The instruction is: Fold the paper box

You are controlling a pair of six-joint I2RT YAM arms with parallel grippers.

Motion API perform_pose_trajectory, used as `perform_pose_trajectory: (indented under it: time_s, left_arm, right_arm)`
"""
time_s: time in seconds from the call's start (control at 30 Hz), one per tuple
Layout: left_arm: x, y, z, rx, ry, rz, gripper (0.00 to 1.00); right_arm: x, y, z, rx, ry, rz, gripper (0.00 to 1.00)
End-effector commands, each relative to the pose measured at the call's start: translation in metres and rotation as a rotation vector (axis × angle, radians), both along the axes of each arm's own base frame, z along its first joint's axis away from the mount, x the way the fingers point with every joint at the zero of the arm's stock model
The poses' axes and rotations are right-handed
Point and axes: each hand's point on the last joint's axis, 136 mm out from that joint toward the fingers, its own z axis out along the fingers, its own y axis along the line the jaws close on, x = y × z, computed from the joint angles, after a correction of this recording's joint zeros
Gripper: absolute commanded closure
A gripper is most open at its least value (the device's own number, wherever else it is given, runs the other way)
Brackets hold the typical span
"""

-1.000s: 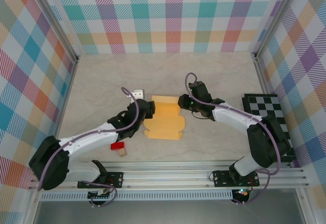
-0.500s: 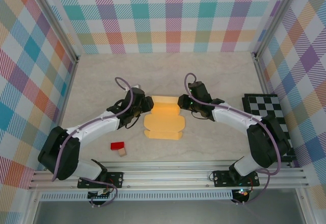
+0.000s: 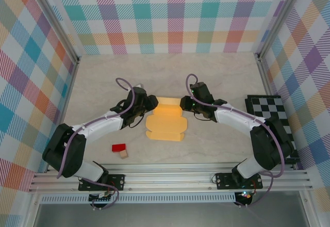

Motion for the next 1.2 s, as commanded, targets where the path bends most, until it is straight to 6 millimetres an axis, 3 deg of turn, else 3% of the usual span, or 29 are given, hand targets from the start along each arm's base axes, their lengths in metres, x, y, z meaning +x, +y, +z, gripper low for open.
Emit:
perform_pose_trajectory:
  time_s: [0.0, 0.13, 0.37, 0.63, 0.87, 1.17]
  left_arm:
    - [0.006, -0.007, -0.006, -0.041, 0.019, -0.004, 0.63]
    - [0.007, -0.011, -0.015, -0.071, 0.038, 0.004, 0.67]
    - [0.010, -0.017, -0.009, -0.113, 0.028, 0.017, 0.77]
    - [0.009, -0.020, -0.025, -0.129, 0.071, 0.035, 0.79]
    - [0.010, -0.027, -0.021, -0.147, 0.061, 0.034, 0.81]
    - [0.012, 0.003, -0.029, 0.023, 0.128, 0.087, 0.78]
  right_arm:
    - [-0.004, -0.003, -0.011, -0.057, 0.032, 0.012, 0.82]
    - [-0.002, -0.001, -0.011, -0.057, 0.034, 0.016, 0.82]
    - [-0.003, 0.004, -0.012, -0.055, 0.043, 0.023, 0.83]
    - [-0.006, 0.011, -0.019, -0.036, 0.078, 0.023, 0.83]
    - [-0.007, 0.015, -0.019, 0.002, 0.105, 0.005, 0.83]
    - [-0.011, -0.009, -0.026, -0.058, 0.167, -0.134, 0.83]
